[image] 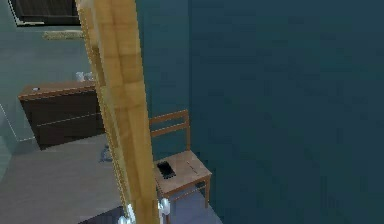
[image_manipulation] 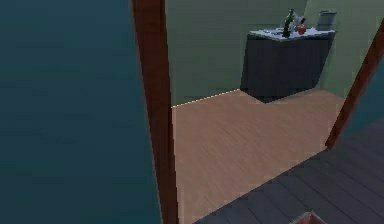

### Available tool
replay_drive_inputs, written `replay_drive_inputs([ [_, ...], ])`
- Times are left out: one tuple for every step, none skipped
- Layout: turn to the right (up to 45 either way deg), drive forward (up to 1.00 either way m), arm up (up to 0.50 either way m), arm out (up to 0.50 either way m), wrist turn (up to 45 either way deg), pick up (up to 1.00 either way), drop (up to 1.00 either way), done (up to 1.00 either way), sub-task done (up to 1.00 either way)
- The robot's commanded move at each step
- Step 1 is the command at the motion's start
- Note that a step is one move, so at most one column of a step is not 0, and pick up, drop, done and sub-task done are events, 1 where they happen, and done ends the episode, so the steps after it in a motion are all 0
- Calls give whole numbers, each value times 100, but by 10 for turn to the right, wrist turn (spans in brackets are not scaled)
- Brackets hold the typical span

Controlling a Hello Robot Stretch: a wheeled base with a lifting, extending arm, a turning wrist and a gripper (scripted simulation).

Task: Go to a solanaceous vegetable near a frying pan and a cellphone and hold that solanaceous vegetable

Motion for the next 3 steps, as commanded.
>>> replay_drive_inputs([
  [240, 0, 0, 0, 0, 0, 0, 0, 0],
  [-90, 0, 0, 0, 0, 0, 0, 0, 0],
  [120, 0, 0, 0, 0, 0, 0, 0, 0],
])
